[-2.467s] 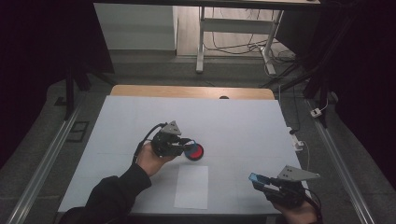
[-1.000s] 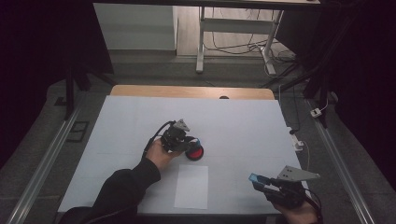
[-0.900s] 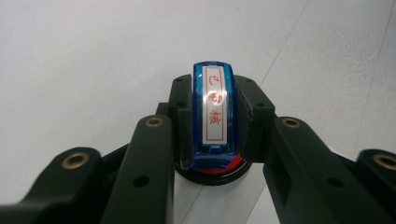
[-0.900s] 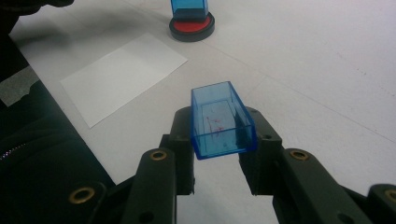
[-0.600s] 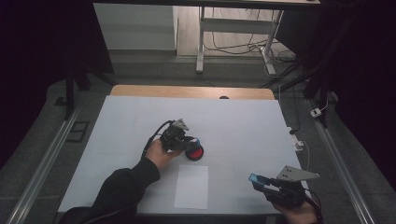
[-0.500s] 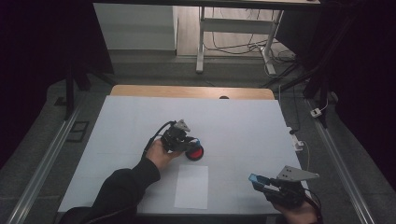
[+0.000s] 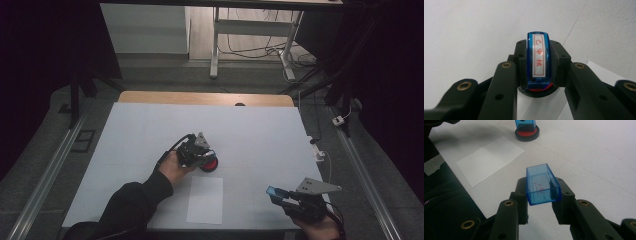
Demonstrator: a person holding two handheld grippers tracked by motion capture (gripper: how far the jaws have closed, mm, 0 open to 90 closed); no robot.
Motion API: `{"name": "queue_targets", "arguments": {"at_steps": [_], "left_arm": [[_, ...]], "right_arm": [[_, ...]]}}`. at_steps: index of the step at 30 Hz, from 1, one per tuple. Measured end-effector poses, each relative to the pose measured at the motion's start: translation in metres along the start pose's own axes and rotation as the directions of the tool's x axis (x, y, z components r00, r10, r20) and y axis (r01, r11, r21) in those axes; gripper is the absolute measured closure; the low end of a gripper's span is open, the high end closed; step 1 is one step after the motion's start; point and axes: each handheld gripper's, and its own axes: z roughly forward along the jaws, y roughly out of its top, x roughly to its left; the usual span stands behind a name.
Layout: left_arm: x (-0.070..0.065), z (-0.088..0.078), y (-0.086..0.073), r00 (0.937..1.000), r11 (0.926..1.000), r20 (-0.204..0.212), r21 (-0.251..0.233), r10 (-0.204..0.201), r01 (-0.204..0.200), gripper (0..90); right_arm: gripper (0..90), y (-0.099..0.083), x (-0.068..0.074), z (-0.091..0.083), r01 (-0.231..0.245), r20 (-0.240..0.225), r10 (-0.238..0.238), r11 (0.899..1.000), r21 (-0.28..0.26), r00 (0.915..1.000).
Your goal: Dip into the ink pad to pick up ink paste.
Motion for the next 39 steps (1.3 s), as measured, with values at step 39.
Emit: {"name": "queue_targets", "arguments": {"at_steps": [39], "left_arm": [[0.016, -0.012, 0.000, 0.9881, 0.9932, 0.123, -0.060, -0.092, 0.100, 70.4]], "right_arm": [[68.8, -0.001, 0.000, -0.001, -0.001, 0.002, 0.001, 1.000, 0.003, 1.0000]]}}
